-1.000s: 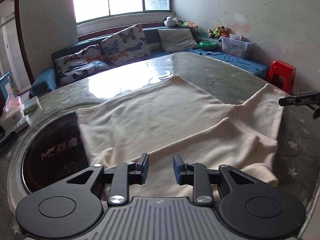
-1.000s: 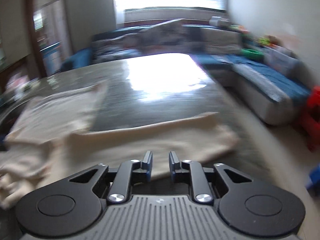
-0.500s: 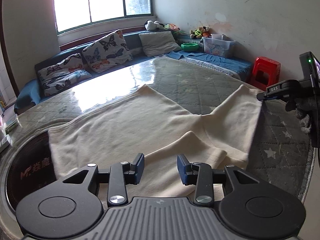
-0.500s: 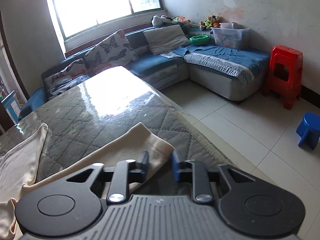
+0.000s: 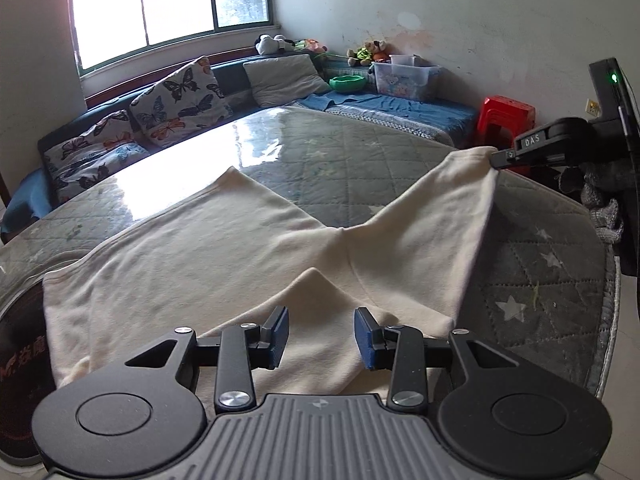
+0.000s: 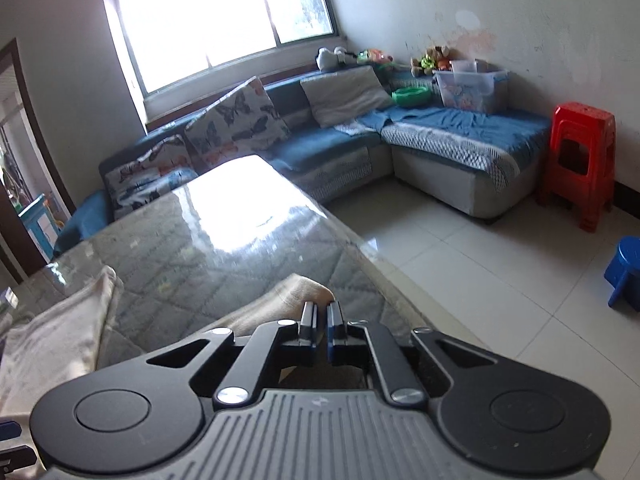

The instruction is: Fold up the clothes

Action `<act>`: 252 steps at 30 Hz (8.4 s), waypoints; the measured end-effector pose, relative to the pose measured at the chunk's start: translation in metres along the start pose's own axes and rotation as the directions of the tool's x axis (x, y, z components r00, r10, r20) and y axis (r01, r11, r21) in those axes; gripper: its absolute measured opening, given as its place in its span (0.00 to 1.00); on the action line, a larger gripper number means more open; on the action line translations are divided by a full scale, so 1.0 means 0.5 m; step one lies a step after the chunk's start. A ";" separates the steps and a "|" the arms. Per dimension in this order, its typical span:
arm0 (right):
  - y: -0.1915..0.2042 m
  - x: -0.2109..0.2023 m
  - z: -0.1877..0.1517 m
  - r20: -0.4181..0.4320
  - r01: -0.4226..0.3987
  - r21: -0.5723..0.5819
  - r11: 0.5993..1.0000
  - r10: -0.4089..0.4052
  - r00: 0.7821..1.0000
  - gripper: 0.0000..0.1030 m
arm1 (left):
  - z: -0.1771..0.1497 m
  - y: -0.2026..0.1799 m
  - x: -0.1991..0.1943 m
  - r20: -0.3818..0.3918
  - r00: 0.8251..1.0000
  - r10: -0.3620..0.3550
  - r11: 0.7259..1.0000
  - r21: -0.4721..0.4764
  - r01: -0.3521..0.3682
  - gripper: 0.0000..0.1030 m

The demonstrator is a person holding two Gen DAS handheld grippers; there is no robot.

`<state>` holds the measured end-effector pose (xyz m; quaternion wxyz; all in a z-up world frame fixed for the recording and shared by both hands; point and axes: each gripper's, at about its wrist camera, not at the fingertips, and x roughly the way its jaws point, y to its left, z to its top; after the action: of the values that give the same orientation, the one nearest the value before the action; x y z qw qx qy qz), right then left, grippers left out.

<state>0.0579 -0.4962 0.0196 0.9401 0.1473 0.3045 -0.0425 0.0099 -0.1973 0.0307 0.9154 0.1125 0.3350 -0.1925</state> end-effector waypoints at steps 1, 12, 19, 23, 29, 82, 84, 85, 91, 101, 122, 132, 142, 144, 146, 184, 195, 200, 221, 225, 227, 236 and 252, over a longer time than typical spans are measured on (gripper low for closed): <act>0.001 -0.004 0.000 0.000 -0.009 0.008 1.000 0.009 1.000 0.04 | -0.002 -0.003 0.005 -0.003 1.000 0.000 1.000 0.004 0.000 0.38; 0.131 -0.124 0.077 0.101 -0.210 -0.142 0.967 0.225 0.969 0.04 | -0.014 0.048 -0.058 0.052 0.997 0.060 0.997 -0.046 -0.058 0.43; 0.318 -0.172 0.065 0.056 -0.376 -0.341 0.862 0.418 0.907 0.04 | -0.069 0.166 -0.160 0.074 0.974 0.213 0.968 -0.149 -0.201 0.45; 0.436 -0.180 0.026 -0.021 -0.458 -0.445 0.770 0.502 0.865 0.04 | -0.116 0.227 -0.208 0.057 0.954 0.296 0.936 -0.217 -0.277 0.45; 0.577 -0.176 -0.076 -0.174 -0.558 -0.536 0.633 0.564 0.807 0.04 | -0.178 0.275 -0.247 0.015 0.933 0.360 0.896 -0.286 -0.341 0.45; 0.386 -0.068 -0.160 -0.340 -0.494 -0.560 0.665 0.359 0.869 0.14 | -0.139 0.194 -0.131 -0.004 0.991 0.131 0.983 -0.129 -0.131 0.37; 0.380 -0.080 -0.171 -0.349 -0.496 -0.572 0.653 0.354 0.868 0.14 | -0.146 0.189 -0.134 0.000 0.990 0.139 0.983 -0.117 -0.138 0.37; 0.378 -0.084 -0.174 -0.349 -0.495 -0.576 0.651 0.352 0.869 0.15 | -0.147 0.188 -0.138 0.000 0.990 0.140 0.984 -0.115 -0.139 0.37; 0.382 -0.106 -0.174 -0.328 -0.491 -0.599 0.632 0.365 0.871 0.16 | -0.151 0.184 -0.168 0.005 0.989 0.147 0.986 -0.082 -0.146 0.38; 0.368 -0.111 -0.191 -0.361 -0.496 -0.606 0.622 0.341 0.868 0.17 | -0.194 0.132 -0.231 0.023 0.993 0.115 0.985 0.123 -0.117 0.39; 0.398 -0.203 -0.285 -0.331 -0.424 -0.861 0.280 0.323 0.886 0.40 | -0.192 0.086 -0.189 0.120 0.989 0.086 0.968 0.226 -0.112 0.11; 0.436 -0.178 -0.288 -0.309 -0.409 -0.887 0.214 0.384 0.870 0.46 | -0.119 0.159 -0.187 0.151 0.986 0.070 0.996 0.034 -0.076 0.09; 0.461 -0.130 -0.245 -0.371 -0.497 -0.814 0.301 0.389 0.843 0.12 | -0.152 0.151 -0.193 0.128 0.990 0.055 0.996 0.061 -0.064 0.14; 0.464 -0.127 -0.230 -0.383 -0.518 -0.790 0.328 0.395 0.835 0.11 | -0.167 0.147 -0.200 0.125 0.990 0.066 0.995 0.068 -0.075 0.14; 0.466 -0.124 -0.213 -0.387 -0.533 -0.767 0.358 0.404 0.829 0.10 | -0.181 0.142 -0.204 0.116 0.990 0.083 0.993 0.076 -0.092 0.16; 0.441 -0.263 -0.196 -0.372 -0.560 -0.761 0.328 0.486 0.791 0.07 | -0.235 0.073 -0.361 0.191 0.973 0.132 0.965 0.202 -0.170 0.04; 0.440 -0.351 -0.187 -0.430 -0.611 -0.735 0.293 0.496 0.754 0.07 | -0.207 0.080 -0.405 0.225 0.964 0.138 0.968 0.176 -0.180 0.04; 0.469 -0.307 -0.142 -0.404 -0.594 -0.739 0.318 0.497 0.768 0.07 | -0.152 0.117 -0.356 0.252 0.949 0.188 0.958 0.167 -0.234 0.04; 0.558 0.079 -0.090 -0.348 -0.504 -0.602 0.619 0.365 0.864 0.18 | -0.066 0.268 0.012 -0.021 0.934 0.357 0.932 -0.062 -0.358 0.16; 0.524 0.114 -0.075 -0.335 -0.484 -0.479 0.732 0.358 0.872 0.23 | -0.057 0.273 0.000 -0.009 0.934 0.357 0.930 -0.091 -0.357 0.19; 0.508 0.111 -0.060 -0.302 -0.470 -0.443 0.763 0.367 0.880 0.24 | -0.049 0.280 -0.008 0.005 0.933 0.360 0.927 -0.110 -0.358 0.19; 0.580 0.083 -0.089 -0.387 -0.587 -0.516 0.624 0.442 0.809 0.13 | -0.043 0.307 -0.047 0.005 0.950 0.312 0.929 -0.212 -0.304 0.19; 0.643 0.130 -0.133 -0.393 -0.542 -0.569 0.618 0.375 0.840 0.13 | -0.135 0.298 -0.117 -0.060 0.979 0.193 0.920 -0.336 -0.202 0.25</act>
<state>0.1281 -0.1690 0.0111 0.8652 -0.1174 0.3598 0.3288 -0.0057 -0.0243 0.0298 0.9314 -0.0116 0.3620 -0.0372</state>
